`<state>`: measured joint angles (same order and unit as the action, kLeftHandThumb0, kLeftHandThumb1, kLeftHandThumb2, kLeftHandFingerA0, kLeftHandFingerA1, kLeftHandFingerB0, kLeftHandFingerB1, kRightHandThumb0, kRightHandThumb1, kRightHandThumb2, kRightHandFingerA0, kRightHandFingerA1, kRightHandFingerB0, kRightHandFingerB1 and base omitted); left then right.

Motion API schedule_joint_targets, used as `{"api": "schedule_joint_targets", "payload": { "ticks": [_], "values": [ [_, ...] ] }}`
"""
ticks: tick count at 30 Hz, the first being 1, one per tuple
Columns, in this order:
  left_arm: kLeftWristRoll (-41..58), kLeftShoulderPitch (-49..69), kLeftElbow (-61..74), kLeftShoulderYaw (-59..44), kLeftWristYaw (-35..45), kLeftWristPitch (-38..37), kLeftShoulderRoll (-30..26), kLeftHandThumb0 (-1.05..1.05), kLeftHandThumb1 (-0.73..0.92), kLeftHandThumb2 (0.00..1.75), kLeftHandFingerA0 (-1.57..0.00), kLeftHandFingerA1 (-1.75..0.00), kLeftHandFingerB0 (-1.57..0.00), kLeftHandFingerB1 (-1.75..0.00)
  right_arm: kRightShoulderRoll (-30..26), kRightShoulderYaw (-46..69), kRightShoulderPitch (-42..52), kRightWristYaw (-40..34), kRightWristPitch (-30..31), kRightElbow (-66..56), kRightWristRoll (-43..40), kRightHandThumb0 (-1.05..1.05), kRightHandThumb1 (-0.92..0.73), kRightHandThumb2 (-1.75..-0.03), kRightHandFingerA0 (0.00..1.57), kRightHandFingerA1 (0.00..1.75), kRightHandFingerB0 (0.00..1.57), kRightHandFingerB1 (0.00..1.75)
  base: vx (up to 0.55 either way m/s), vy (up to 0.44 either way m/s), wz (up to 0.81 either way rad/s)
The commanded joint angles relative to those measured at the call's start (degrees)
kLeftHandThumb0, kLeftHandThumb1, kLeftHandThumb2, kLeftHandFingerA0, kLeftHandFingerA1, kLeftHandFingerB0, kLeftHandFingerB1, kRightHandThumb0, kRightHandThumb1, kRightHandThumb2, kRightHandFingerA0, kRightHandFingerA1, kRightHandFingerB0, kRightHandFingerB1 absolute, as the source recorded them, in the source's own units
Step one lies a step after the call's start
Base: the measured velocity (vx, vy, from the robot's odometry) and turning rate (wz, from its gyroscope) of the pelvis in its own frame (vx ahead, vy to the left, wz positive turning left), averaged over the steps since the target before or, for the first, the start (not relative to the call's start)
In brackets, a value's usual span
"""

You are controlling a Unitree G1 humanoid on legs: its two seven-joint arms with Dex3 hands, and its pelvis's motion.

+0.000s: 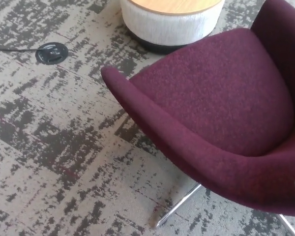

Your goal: The robot walks towards a chair and uses its right hand to push it from the side in an anticlockwise direction to rotate it

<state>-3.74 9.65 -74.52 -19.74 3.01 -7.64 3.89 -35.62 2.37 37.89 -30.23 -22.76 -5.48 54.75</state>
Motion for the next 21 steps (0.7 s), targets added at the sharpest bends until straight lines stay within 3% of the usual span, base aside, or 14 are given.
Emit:
{"api": "schedule_joint_targets", "payload": {
  "ticks": [1, 2, 3, 4, 6, 7, 8, 14, 16, 17, 18, 19, 20, 21],
  "values": [
    [4.17, -7.63, 4.95, -0.61, 3.88, -13.06, -1.07, -0.69, 0.76, 0.63, -0.46, -0.5, -0.23, -0.33, 10.38, 19.79, 30.17, 15.51, 8.61, -29.4, -19.28, -0.82, -0.68, -1.0, 0.0, 0.25, 0.0, 0.11, -0.12, -0.332, 0.08],
    [4.01, -7.56, 4.86, -0.5, 3.79, -13.08, -1.01, -0.69, 0.76, 0.63, -0.46, -0.5, -0.23, -0.33, 10.55, 20.02, 30.32, 15.68, 8.61, -29.44, -19.28, -0.82, -0.68, -1.0, 0.0, 0.25, 0.0, 0.11, 0.01, -0.181, 0.0],
    [3.98, -7.32, 4.8, -0.46, 3.82, -13.38, -0.79, -0.71, 0.61, 0.97, -0.43, -0.61, -0.15, -0.47, 11.07, 19.76, 30.18, 15.76, 8.94, -27.56, -20.5, -0.84, -0.69, -1.01, 0.0, 0.24, 0.0, 0.09, 0.03, -0.122, 0.01],
    [4.94, -7.4, 4.75, -1.21, 4.54, -12.84, -0.49, -0.67, 0.74, 0.62, -0.47, -0.52, -0.23, -0.34, 11.89, 19.56, 30.4, 15.65, 9.05, -26.5, -21.63, -0.84, -0.69, -1.01, 0.0, 0.22, 0.0, 0.09, 0.0, 0.0, 0.0],
    [4.46, -7.31, 4.62, -0.95, 3.96, -13.42, -0.53, -0.71, 0.74, 0.63, -0.51, -0.54, -0.25, -0.35, 13.66, 19.18, 31.63, 15.54, 9.01, -26.35, -21.6, -0.85, -0.7, -0.99, 0.0, 0.2, 0.0, 0.06, 0.0, 0.0, 0.0],
    [4.34, -7.2, 4.6, -0.9, 3.8, -13.59, -0.5, -0.76, 0.6, 0.96, -0.46, -0.62, -0.19, -0.48, 14.61, 18.95, 32.48, 15.42, 8.94, -26.61, -21.47, -0.82, -0.68, -1.0, 0.0, 0.23, 0.0, 0.11, 0.0, 0.0, 0.0],
    [4.96, -7.16, 4.72, -1.37, 4.48, -13.71, -0.33, -0.7, 0.74, 0.62, -0.48, -0.52, -0.24, -0.35, 15.75, 18.57, 33.67, 14.58, 8.09, -26.32, -20.87, -0.79, -0.7, -1.03, 0.0, 0.28, 0.0, 0.15, 0.0, 0.0, 0.0],
    [4.93, -6.88, 5.08, -1.59, 4.28, -13.48, -0.55, -0.69, 0.75, 0.63, -0.49, -0.5, -0.25, -0.33, 19.52, 17.63, 37.63, 13.91, 5.27, -25.18, -20.91, -0.8, -0.68, -1.0, 0.0, 0.23, 0.03, 0.15, -0.04, 0.134, 0.0],
    [4.53, -6.67, 5.07, -1.33, 4.13, -13.74, -0.77, -0.7, 0.76, 0.63, -0.49, -0.5, -0.24, -0.33, 20.69, 17.6, 38.83, 14.72, 5.48, -25.25, -21.1, -0.86, -0.72, -1.0, 0.0, 0.17, 0.0, 0.07, -0.03, 0.308, 0.17],
    [4.22, -6.67, 5.04, -1.09, 3.95, -13.65, -0.91, -0.7, 0.59, 0.97, -0.43, -0.6, -0.17, -0.47, 21.02, 17.76, 39.35, 14.29, 4.86, -24.75, -20.96, -0.85, -0.74, -1.03, 0.0, 0.2, 0.0, 0.09, -0.01, 0.299, 0.03],
    [4.23, -6.64, 5.03, -1.09, 3.99, -13.67, -0.9, -0.7, 0.59, 0.97, -0.43, -0.6, -0.17, -0.47, 21.24, 18.0, 39.53, 14.16, 4.43, -24.5, -20.87, -0.85, -0.74, -1.03, 0.0, 0.2, 0.0, 0.09, -0.14, 0.168, 0.01],
    [4.25, -6.51, 4.91, -1.16, 3.93, -13.67, -1.02, -0.69, 0.75, 0.63, -0.48, -0.49, -0.24, -0.34, 21.48, 18.28, 39.7, 14.18, 3.99, -24.22, -20.87, -0.8, -0.72, -1.04, 0.0, 0.24, 0.01, 0.15, 0.0, 0.082, -0.17],
    [4.09, -6.54, 4.83, -1.06, 3.73, -13.73, -1.06, -0.69, 0.76, 0.63, -0.49, -0.5, -0.25, -0.34, 21.73, 18.47, 39.85, 14.58, 4.28, -24.47, -20.81, -0.82, -0.73, -1.03, 0.0, 0.22, 0.0, 0.11, 0.0, 0.0, 0.0],
    [3.68, -6.62, 4.73, -0.73, 3.57, -13.94, -1.15, -0.72, 0.61, 0.96, -0.41, -0.6, -0.17, -0.47, 21.97, 18.71, 39.92, 14.93, 4.53, -24.45, -21.0, -0.81, -0.71, -1.01, 0.0, 0.23, 0.0, 0.12, 0.0, 0.0, 0.0]
  ]
}}
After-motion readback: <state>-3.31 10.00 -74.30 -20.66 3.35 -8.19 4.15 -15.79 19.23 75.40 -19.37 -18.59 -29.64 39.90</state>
